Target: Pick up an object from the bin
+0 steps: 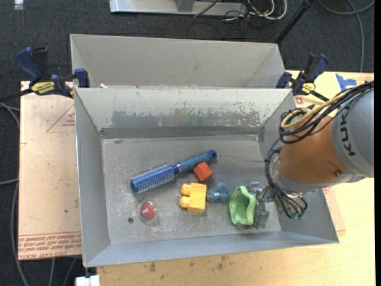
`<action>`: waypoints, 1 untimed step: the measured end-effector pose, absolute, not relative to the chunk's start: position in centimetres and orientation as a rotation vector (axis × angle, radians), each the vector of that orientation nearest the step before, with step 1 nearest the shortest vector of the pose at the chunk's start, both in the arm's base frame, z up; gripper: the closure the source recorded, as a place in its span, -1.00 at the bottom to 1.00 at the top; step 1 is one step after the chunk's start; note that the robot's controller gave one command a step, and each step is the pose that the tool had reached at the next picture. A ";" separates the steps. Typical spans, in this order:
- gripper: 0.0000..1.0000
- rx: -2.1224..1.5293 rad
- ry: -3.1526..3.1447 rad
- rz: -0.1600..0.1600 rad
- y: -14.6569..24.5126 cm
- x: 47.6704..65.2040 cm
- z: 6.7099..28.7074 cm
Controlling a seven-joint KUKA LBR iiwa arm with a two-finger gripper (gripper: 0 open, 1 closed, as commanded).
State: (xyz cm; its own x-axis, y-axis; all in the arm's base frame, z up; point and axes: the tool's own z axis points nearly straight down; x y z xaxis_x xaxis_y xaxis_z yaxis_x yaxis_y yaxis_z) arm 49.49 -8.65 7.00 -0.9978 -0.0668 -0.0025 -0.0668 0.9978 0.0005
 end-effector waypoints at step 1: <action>1.00 -1.343 2.834 -0.002 -8.3 52.3 16.0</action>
Offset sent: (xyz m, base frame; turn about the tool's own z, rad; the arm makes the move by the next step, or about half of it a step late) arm 0.0268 0.0033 0.0891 -0.8203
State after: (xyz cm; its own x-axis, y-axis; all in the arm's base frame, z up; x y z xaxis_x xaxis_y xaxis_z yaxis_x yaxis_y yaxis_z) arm 52.32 -8.25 15.97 -0.6333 -0.7739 -0.0043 -0.7739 0.6333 -0.0034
